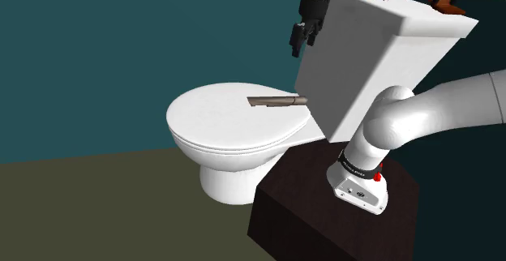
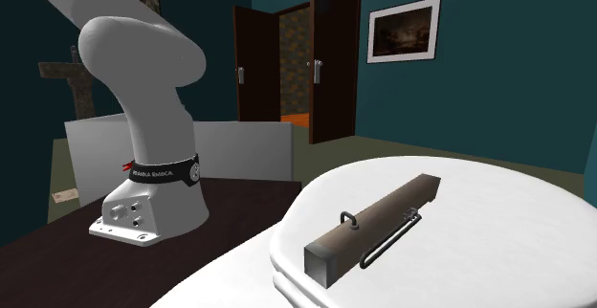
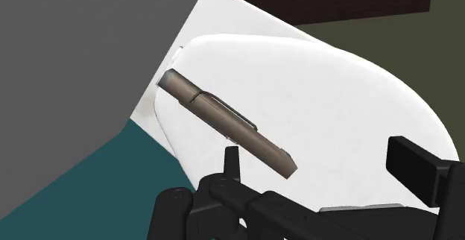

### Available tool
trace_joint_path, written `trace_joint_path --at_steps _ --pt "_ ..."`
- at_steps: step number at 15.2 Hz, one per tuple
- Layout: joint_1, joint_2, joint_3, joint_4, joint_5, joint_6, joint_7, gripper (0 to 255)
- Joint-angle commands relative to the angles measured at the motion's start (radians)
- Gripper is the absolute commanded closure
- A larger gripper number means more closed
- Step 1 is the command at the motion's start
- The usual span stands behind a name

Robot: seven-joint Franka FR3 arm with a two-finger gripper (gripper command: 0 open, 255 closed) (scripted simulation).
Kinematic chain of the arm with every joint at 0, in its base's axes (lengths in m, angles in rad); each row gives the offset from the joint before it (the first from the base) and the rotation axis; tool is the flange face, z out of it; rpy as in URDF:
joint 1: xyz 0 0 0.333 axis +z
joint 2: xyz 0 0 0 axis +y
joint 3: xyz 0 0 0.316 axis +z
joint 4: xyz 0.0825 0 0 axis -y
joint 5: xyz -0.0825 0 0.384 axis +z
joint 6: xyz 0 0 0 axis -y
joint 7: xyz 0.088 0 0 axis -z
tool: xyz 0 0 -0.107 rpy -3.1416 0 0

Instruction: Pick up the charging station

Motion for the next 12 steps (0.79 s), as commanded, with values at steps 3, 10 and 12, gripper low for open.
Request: trace_joint_path --at_steps 3,10,12 --pt "0.009 0.004 -0.047 -0.056 -0.015 0.066 -0.074 0" --pt "0.035 0.095 -0.218 -0.194 -0.068 0.311 -0.335 0" --pt "0.044 0.145 -0.268 -0.217 -0.079 0.385 -0.413 0"
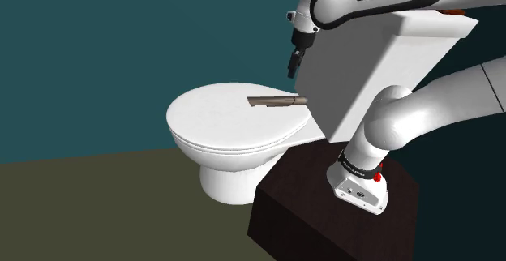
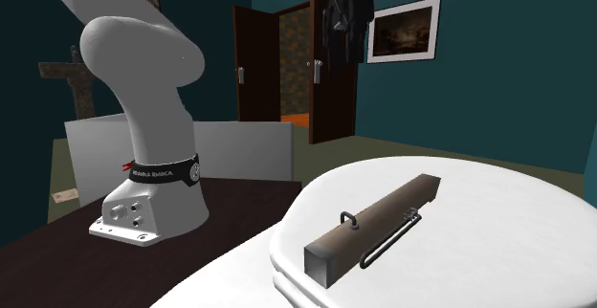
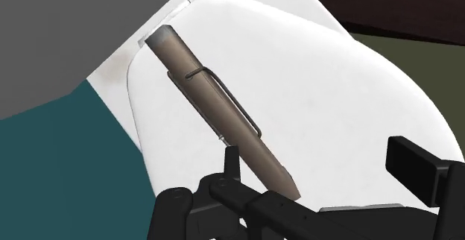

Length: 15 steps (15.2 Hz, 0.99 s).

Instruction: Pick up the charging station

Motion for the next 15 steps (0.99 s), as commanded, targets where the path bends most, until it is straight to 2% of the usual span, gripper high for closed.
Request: trace_joint_path --at_steps 1,5,8,11,14,15 --pt "0.01 0.055 -0.053 -0.018 -0.01 0.077 -0.085 0" --pt "0.043 0.192 -0.155 -0.031 -0.007 0.225 -0.251 0" --pt "0.084 0.316 -0.231 -0.021 0.024 0.33 -0.39 0" --pt "0.137 0.455 -0.304 0.006 0.098 0.426 -0.553 0" --pt "0.192 0.599 -0.361 0.047 0.221 0.499 -0.74 0" --pt "0.194 0.613 -0.361 0.044 0.234 0.514 -0.75 0"
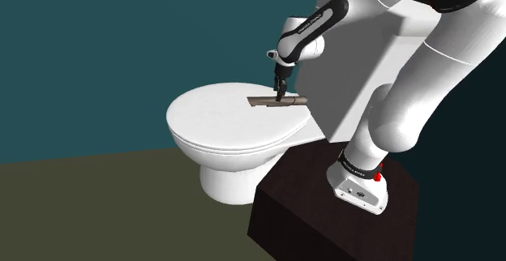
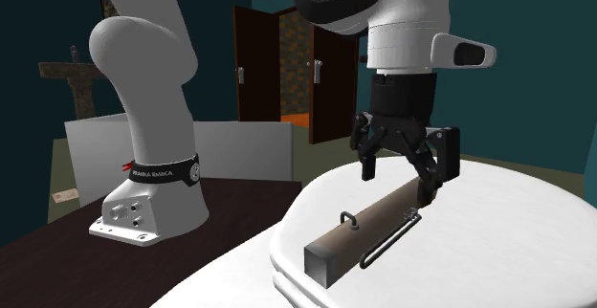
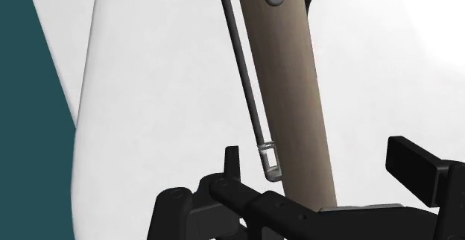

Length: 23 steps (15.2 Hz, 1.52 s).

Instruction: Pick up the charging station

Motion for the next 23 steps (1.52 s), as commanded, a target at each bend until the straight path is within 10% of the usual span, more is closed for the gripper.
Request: trace_joint_path --at_steps 1,8,9,23 --pt "0.012 0.048 -0.01 0.006 0.044 0.034 -0.052 0" --pt "0.025 0.135 -0.01 -0.004 0.138 0.115 -0.125 0" --pt "0.024 0.137 -0.01 -0.002 0.14 0.115 -0.128 255" --pt "0.016 0.056 -0.013 0.004 0.052 0.043 -0.059 255"
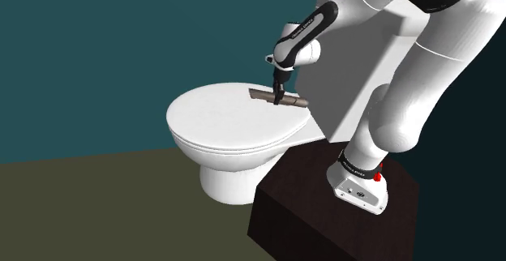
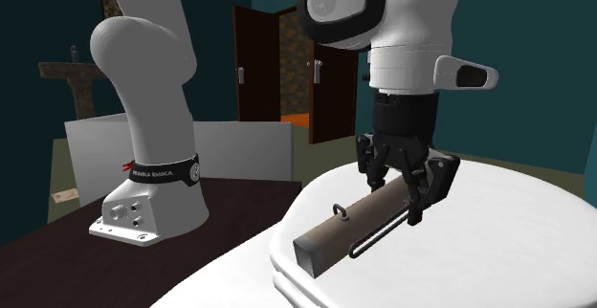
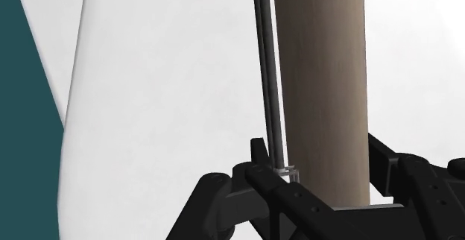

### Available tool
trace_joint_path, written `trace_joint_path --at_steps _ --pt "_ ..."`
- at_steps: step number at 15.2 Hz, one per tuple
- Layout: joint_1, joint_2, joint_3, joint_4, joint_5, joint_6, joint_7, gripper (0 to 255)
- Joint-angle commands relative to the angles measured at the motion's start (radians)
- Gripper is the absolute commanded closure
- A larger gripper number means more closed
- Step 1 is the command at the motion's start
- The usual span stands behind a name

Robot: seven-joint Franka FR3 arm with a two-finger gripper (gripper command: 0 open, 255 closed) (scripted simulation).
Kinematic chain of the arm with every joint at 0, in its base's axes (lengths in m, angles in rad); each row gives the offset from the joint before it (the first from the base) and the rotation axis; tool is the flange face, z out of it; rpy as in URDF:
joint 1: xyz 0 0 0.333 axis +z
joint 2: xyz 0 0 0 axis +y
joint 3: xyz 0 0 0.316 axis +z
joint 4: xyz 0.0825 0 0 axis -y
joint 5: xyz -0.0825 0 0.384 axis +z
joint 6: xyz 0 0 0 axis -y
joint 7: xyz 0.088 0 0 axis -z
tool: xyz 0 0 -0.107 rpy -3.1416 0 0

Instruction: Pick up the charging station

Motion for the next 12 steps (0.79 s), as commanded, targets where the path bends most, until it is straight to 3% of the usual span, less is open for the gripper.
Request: trace_joint_path --at_steps 1,12 --pt "-0.005 -0.034 0.001 0.003 -0.034 -0.031 0.027 255" --pt "-0.03 -0.153 0.022 0.039 -0.124 -0.171 0.102 255"
